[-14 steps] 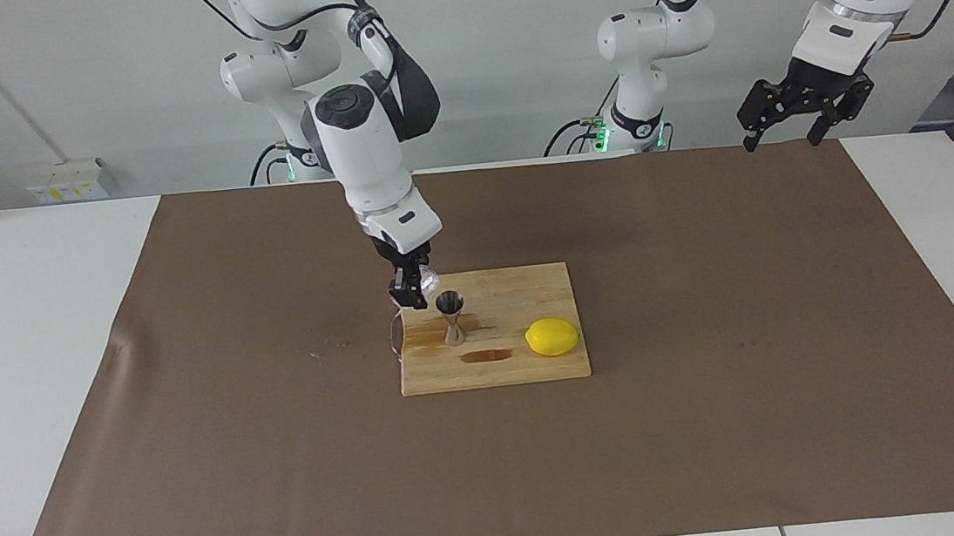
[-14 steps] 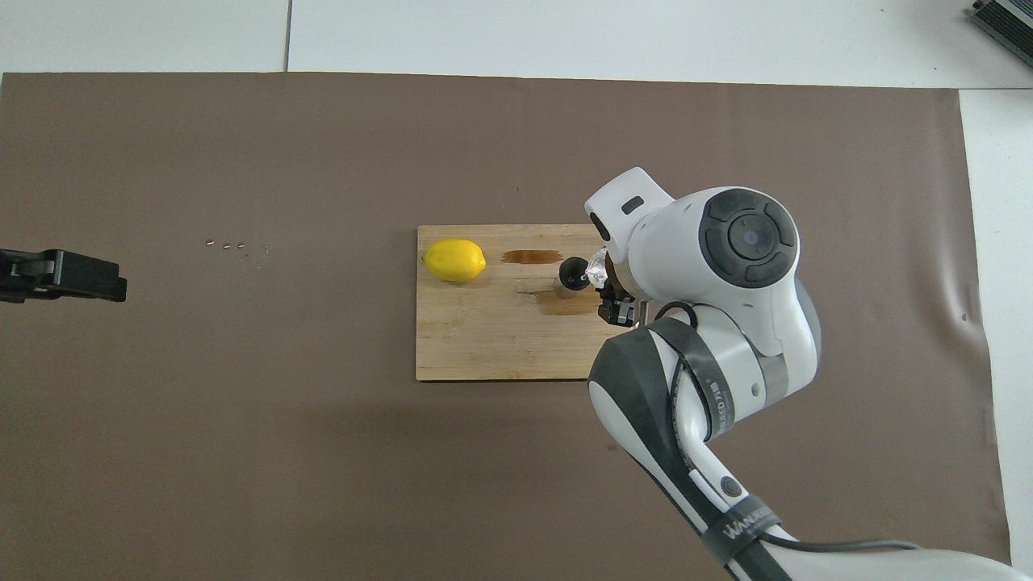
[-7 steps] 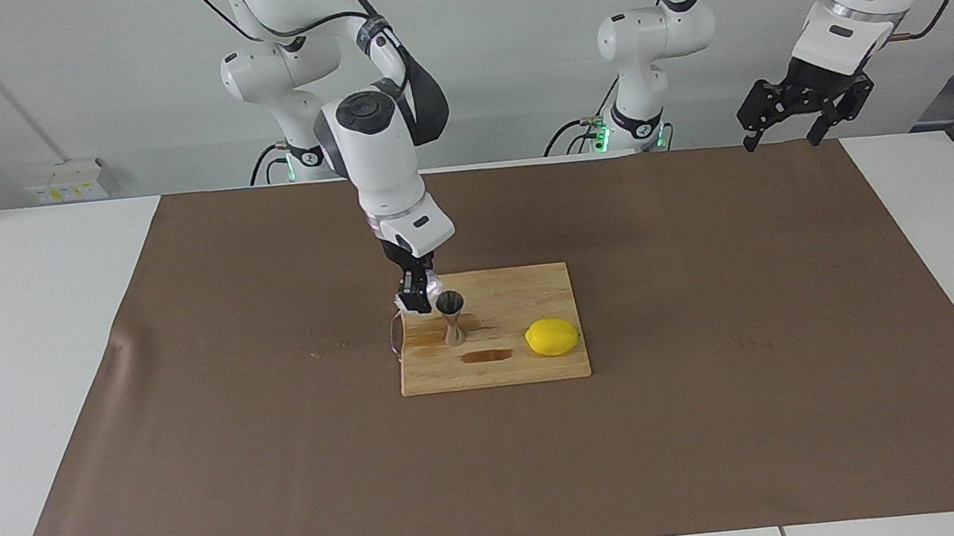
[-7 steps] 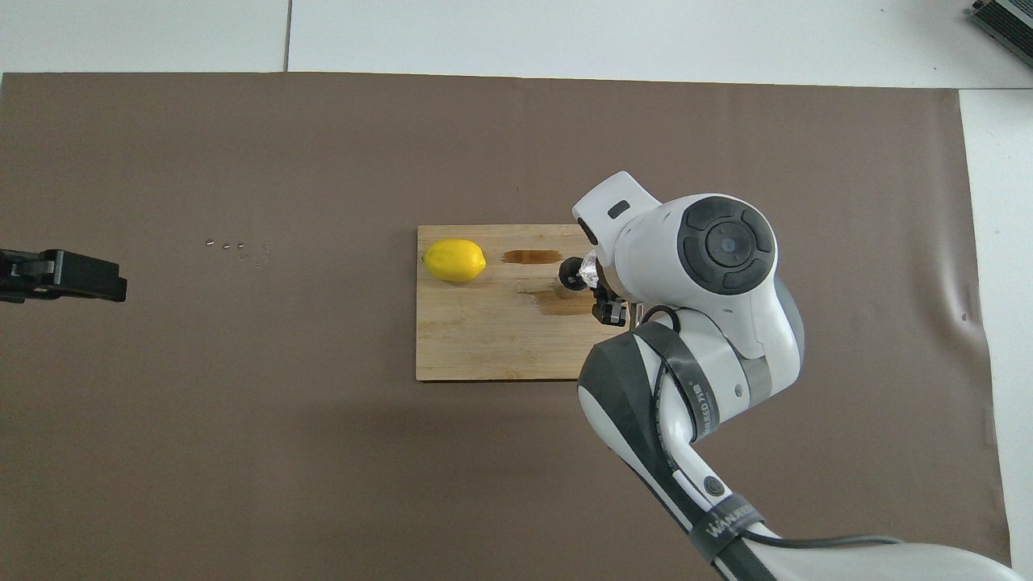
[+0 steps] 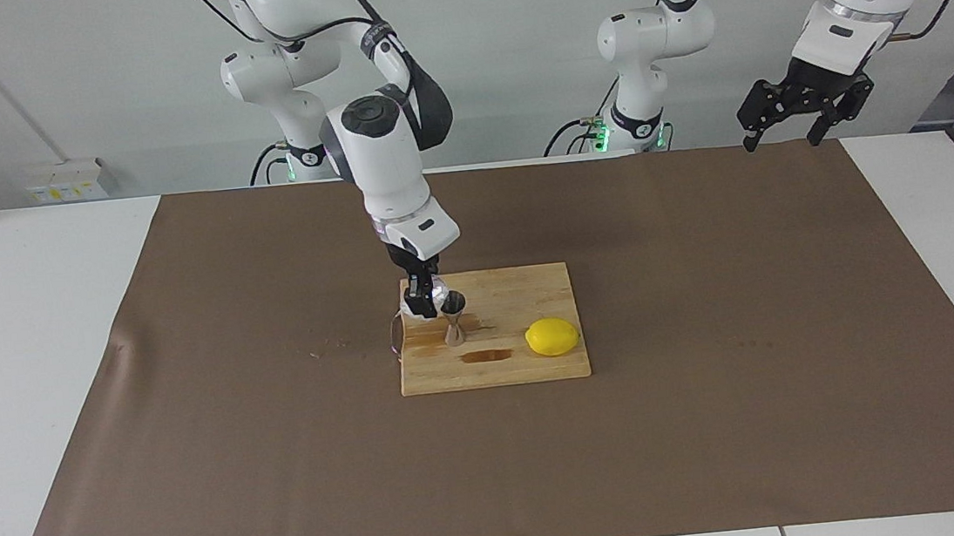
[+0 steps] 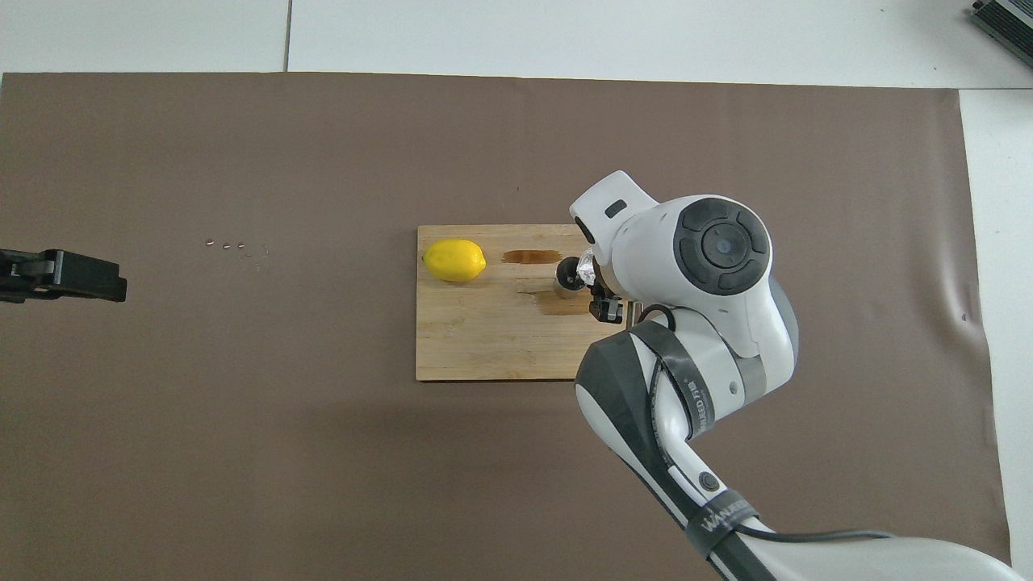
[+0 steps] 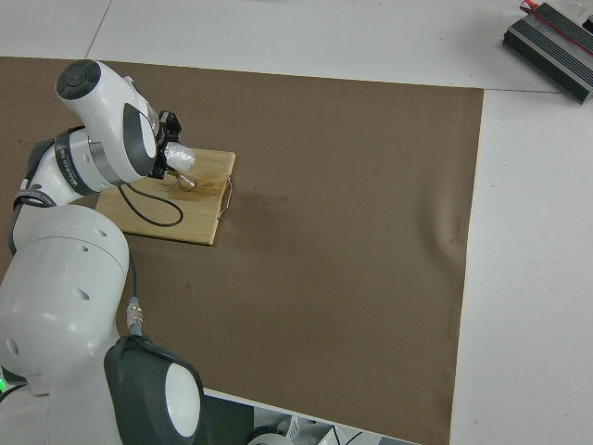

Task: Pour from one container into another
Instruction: 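Tilt the white cup with the right gripper to pour into the steel cup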

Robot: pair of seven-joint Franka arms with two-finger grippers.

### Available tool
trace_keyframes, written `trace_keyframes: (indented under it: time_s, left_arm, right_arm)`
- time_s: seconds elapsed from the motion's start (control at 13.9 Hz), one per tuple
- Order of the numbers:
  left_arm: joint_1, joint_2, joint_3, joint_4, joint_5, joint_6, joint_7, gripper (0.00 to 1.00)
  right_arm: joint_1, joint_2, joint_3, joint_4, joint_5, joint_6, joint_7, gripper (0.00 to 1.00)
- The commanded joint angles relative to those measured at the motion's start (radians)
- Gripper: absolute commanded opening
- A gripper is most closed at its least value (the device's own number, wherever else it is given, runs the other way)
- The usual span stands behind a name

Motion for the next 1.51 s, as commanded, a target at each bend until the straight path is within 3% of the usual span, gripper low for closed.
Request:
trace_keyframes:
  time_s: [0.0, 1.44]
  left_arm:
    - [-0.007, -0.03, 0.01, -0.033, -0.011, 0.004, 0.003, 1.0]
    - [-0.007, -0.03, 0.01, -0.033, -0.01, 0.004, 0.003, 1.0]
  right_arm:
    - [-0.001, 0.002, 0.003, -0.001, -0.047, 0.011, 0.028, 0.39]
    - [0.027, 0.001, 0.005, -0.003, -0.141, 0.011, 0.1, 0.39]
